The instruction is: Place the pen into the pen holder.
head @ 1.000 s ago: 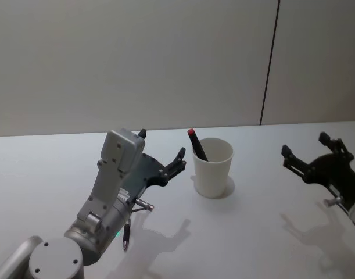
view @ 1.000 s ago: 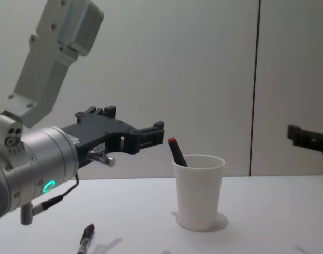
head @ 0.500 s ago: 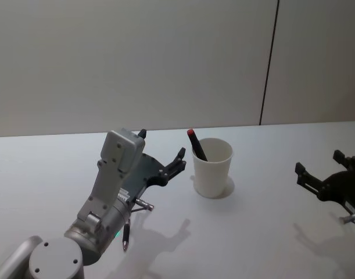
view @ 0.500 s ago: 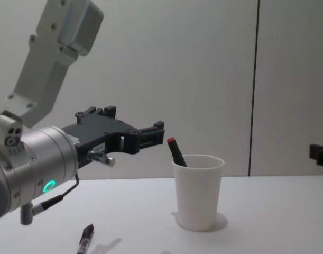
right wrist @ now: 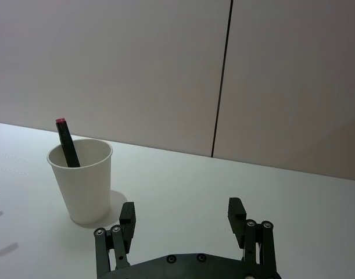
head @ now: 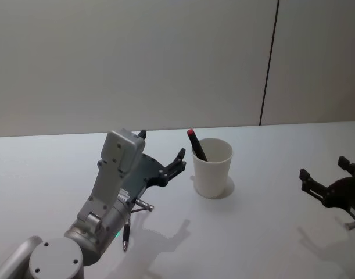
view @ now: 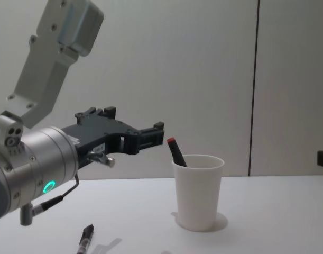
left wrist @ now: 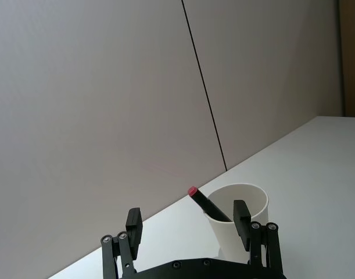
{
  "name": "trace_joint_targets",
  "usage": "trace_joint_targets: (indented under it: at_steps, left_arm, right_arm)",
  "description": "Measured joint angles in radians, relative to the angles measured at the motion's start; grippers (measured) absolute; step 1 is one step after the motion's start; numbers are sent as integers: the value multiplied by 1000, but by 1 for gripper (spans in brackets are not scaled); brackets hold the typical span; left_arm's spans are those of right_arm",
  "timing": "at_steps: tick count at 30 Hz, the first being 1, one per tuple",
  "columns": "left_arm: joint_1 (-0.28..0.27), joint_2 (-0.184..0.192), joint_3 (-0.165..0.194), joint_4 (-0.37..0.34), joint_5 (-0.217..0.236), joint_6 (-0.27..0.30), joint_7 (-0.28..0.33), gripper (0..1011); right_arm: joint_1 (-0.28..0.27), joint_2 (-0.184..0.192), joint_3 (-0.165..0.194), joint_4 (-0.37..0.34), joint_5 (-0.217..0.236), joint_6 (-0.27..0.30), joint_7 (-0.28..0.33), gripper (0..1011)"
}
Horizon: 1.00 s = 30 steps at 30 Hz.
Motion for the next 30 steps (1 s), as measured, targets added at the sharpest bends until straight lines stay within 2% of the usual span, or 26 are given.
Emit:
trace_joint_targets:
  at_steps: [7, 14, 20, 30]
  left_arm:
    - [3, 1, -3, -8, 4, 30, 4, 1003]
    - [6, 9, -10, -23, 19, 92, 16, 1003]
    - [6, 16, -19, -37, 31, 171, 28, 1003]
    - [3, 15, -34, -47, 23, 296, 52, 1003]
  right_arm:
    - [-7, 4, 2, -7, 2, 6, -3, 1001]
    - [-10, 6, 3, -10, 3, 9, -5, 1001]
    - [-12, 7, 3, -13, 3, 11, -6, 1001]
    - [-14, 8, 4, -14, 4, 12, -7, 1001]
